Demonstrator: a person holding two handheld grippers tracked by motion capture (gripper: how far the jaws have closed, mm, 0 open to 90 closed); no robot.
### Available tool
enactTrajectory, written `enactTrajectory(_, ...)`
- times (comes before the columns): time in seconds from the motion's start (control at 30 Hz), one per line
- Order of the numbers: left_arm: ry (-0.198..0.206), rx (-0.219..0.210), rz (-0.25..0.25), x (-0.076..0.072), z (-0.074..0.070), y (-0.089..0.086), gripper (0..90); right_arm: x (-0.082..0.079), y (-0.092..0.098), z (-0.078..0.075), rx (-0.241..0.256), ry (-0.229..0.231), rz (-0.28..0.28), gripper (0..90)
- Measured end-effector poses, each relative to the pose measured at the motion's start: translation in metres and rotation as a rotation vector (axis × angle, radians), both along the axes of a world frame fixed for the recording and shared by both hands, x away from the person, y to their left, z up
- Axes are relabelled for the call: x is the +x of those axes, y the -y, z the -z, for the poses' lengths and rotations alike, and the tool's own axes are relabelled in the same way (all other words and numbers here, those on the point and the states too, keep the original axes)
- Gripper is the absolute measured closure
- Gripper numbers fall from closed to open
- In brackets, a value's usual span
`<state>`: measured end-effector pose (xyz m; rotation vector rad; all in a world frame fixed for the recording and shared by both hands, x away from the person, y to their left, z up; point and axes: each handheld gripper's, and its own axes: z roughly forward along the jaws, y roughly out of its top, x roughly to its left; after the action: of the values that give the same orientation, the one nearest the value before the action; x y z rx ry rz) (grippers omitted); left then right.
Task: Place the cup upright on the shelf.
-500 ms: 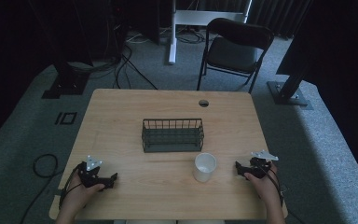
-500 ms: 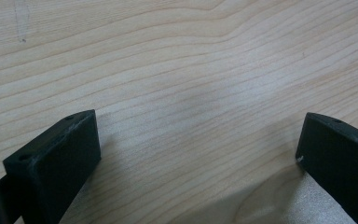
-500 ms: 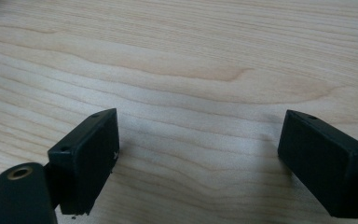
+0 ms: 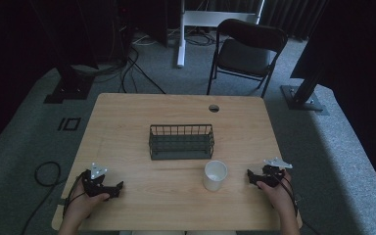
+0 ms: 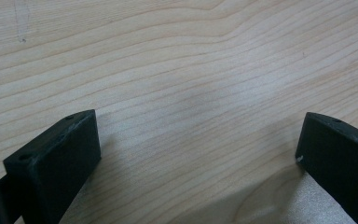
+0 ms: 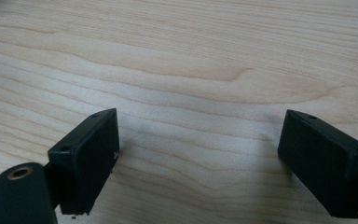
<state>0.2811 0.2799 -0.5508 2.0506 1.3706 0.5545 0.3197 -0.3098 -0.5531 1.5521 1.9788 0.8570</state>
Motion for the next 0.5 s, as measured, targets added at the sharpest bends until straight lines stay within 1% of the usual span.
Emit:
enactTrajectory(0.13,0.001,-0.002,0.004,0.0004,0.0001,0.0001,0.1,0.0000,0.0000,0.0000,0.000,0.000,0.000,12.1)
enactTrajectory(0.2,0.002,0.000,0.028,0.0003,0.0000,0.0013,0.3,0.0000,0.0000,-0.0001,0.000,0.000,0.000,12.1)
enactTrajectory(0.33,0.002,0.000,0.039,0.0005,-0.0001,0.0032,0.3,0.0000,-0.0001,-0.0001,0.000,0.000,0.000,12.1)
enactTrajectory(0.5,0.007,-0.008,0.070,-0.0004,-0.0003,0.0097,0.3,0.0001,-0.0001,0.0000,0.001,0.000,-0.001,11.9)
